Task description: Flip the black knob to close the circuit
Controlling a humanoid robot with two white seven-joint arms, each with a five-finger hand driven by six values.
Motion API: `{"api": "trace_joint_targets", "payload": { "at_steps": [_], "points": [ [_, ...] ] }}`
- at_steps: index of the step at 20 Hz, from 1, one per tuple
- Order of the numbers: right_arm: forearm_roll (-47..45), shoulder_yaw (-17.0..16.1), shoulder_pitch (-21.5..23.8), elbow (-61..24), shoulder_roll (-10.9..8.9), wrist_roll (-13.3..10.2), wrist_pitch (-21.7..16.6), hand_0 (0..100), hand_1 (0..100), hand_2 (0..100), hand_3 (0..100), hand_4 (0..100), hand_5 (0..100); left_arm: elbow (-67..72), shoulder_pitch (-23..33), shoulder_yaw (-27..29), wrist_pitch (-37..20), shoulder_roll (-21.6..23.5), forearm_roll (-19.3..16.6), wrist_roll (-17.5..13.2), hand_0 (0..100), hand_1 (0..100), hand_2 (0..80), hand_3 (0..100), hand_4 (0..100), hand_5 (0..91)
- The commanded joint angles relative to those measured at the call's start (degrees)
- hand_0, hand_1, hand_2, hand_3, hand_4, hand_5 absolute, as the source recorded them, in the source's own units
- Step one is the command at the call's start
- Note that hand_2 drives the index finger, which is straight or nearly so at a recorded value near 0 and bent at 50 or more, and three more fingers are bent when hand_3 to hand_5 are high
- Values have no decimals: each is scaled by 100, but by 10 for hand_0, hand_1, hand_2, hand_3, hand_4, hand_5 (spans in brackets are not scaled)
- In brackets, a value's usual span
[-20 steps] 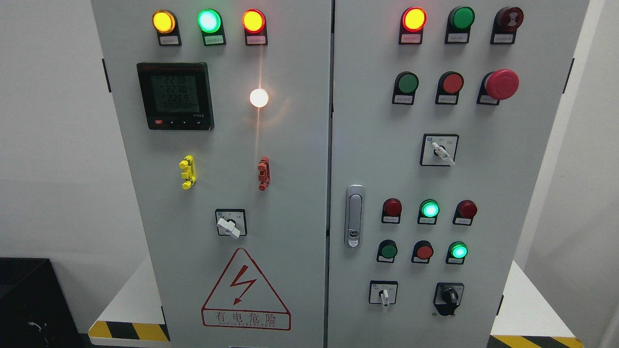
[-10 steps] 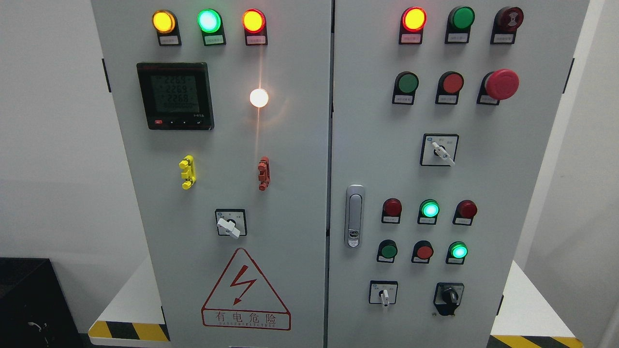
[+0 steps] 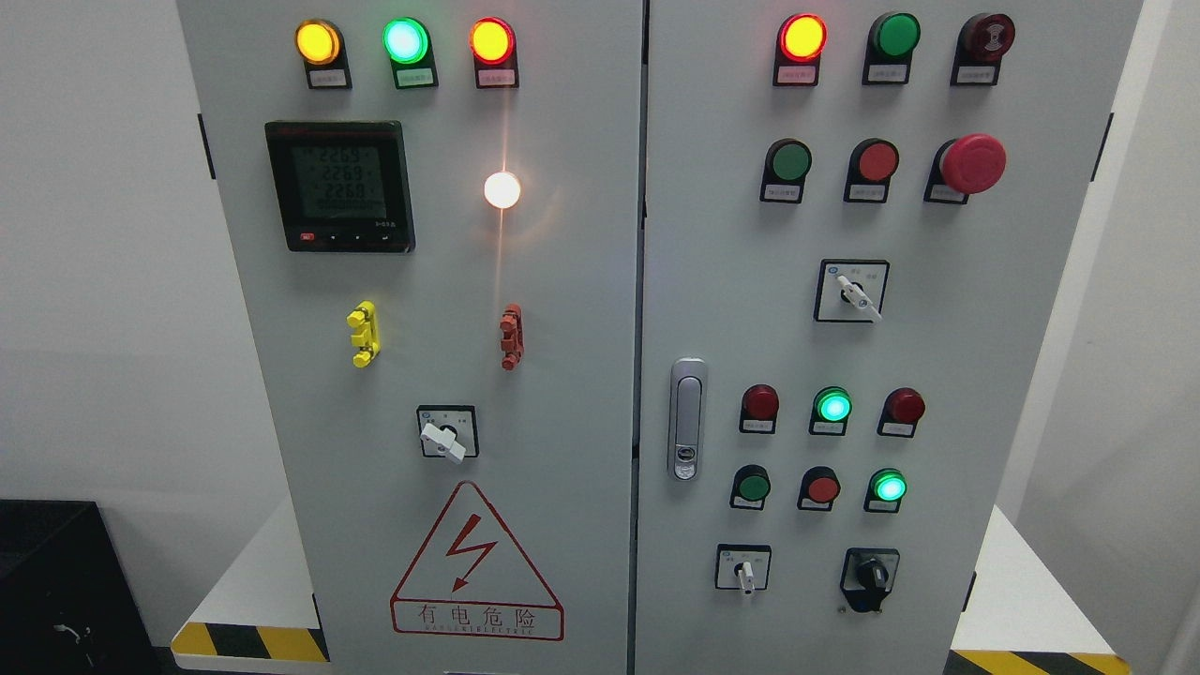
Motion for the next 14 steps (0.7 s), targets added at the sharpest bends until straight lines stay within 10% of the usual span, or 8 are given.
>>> {"api": "trace_joint_targets", "payload": {
  "at_steps": [1, 14],
  "points": [
    [520, -169, 21, -1182, 3, -26, 81, 0, 170, 674, 899, 827, 991, -167, 132, 0, 3, 0, 1, -3, 120, 556, 0, 0, 0, 0],
    [1144, -283, -181, -2035, 11, 202, 511, 0, 144, 783, 974, 886, 1000, -176, 132, 0, 3, 0, 1, -3, 120, 556, 0, 0, 0, 0]
  ]
}}
